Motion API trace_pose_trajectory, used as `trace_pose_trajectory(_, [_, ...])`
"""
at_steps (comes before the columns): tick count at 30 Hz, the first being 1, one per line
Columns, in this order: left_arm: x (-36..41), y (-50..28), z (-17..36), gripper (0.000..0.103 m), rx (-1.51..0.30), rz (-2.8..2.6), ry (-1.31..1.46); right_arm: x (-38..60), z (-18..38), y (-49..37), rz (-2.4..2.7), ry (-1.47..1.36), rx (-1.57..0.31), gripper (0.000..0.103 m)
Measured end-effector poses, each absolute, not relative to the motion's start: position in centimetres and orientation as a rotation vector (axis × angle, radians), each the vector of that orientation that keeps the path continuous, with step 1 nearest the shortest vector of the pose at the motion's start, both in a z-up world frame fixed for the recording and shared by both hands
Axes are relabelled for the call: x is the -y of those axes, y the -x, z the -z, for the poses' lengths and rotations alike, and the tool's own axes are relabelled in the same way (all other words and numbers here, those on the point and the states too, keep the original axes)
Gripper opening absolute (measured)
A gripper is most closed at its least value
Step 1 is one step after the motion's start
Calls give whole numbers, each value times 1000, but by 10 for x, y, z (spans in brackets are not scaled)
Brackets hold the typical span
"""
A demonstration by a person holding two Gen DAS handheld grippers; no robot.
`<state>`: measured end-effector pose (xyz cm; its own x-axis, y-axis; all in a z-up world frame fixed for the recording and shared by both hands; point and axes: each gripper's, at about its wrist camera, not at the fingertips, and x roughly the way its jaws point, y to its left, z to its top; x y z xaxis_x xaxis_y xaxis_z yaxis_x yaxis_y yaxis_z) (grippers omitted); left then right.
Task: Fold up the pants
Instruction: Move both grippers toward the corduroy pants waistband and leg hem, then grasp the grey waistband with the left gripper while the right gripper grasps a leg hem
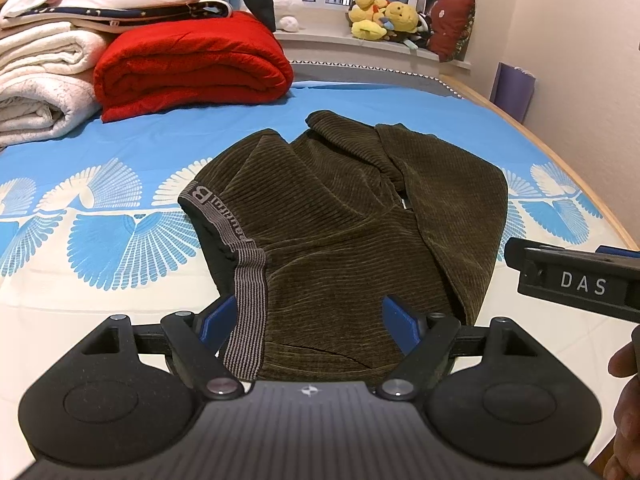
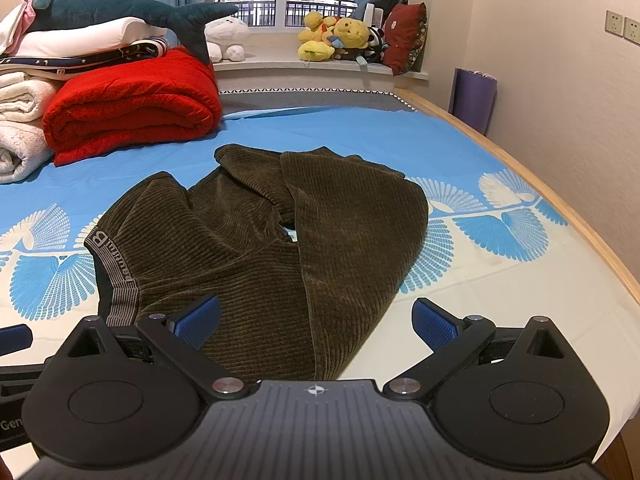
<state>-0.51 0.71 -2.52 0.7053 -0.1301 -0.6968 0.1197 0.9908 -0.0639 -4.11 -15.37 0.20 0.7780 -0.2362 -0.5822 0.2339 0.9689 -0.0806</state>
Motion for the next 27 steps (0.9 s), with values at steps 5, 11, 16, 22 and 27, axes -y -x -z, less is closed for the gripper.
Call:
trace_pose_trajectory(5, [-7, 2, 29, 80, -783, 146, 15, 155, 2, 38, 255, -5, -637, 99])
trace_pose_trajectory(11, [-13, -5, 37, 50, -765, 185, 9, 156, 14, 32, 252, 3, -646, 90])
trace_pose_trajectory(16, [-52, -26, 51, 26, -759, 139, 85, 171, 36, 20, 265, -49, -668, 45])
trace_pose_trajectory(22, [-117, -63, 83, 26, -874, 47, 260, 186, 69, -10, 249, -44, -713, 42])
trace_pose_trajectory(27, [-148, -96, 105, 29, -957, 35, 378, 203, 91, -40, 256, -41, -774, 44])
